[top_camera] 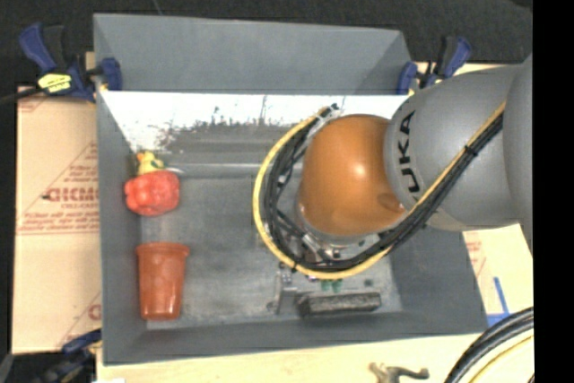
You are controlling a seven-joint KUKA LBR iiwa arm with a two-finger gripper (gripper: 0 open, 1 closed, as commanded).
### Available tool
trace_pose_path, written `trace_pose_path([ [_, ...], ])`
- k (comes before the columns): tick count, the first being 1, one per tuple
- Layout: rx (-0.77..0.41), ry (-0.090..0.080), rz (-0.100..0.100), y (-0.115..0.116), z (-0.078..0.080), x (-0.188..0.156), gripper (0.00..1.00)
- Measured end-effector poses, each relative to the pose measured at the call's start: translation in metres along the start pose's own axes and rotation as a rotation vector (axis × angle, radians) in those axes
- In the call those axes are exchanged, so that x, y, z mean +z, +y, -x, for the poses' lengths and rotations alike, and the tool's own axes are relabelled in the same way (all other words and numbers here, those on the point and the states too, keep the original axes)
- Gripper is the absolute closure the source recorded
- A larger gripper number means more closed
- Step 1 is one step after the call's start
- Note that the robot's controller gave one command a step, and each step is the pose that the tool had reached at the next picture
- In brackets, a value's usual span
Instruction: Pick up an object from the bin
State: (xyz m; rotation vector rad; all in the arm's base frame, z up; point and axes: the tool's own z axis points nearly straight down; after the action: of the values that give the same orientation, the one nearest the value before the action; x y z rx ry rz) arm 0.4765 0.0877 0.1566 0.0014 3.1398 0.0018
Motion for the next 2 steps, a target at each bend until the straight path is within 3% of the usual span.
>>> trace_pose_path([
  [1, -0.263, -0.013, -0.001, -0.133, 0.003, 0.083, 0.0],
  [2, -0.329, -0.006, 0.002, -0.153, -0.004, 0.032, 0.0],
])
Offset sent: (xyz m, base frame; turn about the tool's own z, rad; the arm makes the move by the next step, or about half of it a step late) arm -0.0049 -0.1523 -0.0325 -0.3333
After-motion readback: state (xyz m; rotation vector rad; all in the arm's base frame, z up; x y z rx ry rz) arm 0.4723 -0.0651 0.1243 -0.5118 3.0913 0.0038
